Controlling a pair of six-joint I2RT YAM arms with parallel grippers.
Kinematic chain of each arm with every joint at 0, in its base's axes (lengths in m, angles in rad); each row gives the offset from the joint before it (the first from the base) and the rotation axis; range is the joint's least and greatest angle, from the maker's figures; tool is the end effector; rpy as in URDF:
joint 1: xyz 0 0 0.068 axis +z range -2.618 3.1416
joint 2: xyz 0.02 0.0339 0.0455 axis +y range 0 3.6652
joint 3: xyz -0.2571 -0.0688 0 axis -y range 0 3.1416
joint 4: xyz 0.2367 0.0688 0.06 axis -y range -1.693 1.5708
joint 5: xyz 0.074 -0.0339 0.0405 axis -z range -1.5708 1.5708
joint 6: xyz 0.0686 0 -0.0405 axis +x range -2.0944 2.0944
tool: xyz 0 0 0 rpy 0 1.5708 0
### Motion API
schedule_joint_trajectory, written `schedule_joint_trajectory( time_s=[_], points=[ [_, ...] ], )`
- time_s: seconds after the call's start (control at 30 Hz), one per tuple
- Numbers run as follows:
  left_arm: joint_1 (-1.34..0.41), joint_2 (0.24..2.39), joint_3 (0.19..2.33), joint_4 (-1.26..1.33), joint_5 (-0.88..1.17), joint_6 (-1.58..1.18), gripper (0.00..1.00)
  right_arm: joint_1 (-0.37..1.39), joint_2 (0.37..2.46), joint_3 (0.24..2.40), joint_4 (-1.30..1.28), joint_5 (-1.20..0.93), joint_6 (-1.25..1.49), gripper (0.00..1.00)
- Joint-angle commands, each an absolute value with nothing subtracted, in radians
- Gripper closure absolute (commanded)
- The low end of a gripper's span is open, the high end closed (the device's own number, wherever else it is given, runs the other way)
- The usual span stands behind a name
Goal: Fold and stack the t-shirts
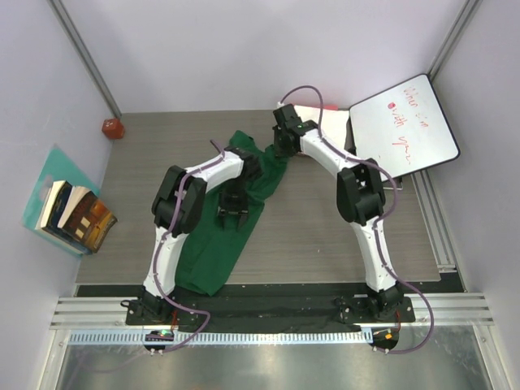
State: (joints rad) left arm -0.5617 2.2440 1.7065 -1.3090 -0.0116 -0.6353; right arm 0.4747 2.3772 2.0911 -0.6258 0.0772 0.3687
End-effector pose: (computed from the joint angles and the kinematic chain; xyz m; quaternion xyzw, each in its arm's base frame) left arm 0.3182 -0.1993 0.1076 0.0356 -0.9899 -0.0822 0.1103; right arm 0.4798 0.2406 0.1696 -0.0376 0.9449 0.0990 0.3099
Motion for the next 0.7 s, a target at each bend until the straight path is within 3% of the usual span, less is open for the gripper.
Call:
schedule_joint_trajectory(
  time_s=[0.0, 0.23, 0.43, 0.67],
  points=[
    [-0.548, 2.247, 1.701, -0.989, -0.074, -0.684, 0.50, 0.480, 2.162, 1.979, -0.557, 0.182, 0.341, 0.78],
    [-0.548, 2.169, 1.596, -1.003, -0.101, -0.634, 0.50, 0.485, 2.174, 2.045, -0.623, 0.118, 0.356, 0.74],
    [-0.548, 2.096, 1.456, -0.968, -0.092, -0.621, 0.50, 0.526, 2.201, 1.947, -0.650, 0.120, 0.360, 0.75],
    [-0.548, 2.071, 1.439, -0.985, -0.091, -0.604, 0.50, 0.546, 2.284, 1.859, -0.624, 0.114, 0.377, 0.77]
  ],
)
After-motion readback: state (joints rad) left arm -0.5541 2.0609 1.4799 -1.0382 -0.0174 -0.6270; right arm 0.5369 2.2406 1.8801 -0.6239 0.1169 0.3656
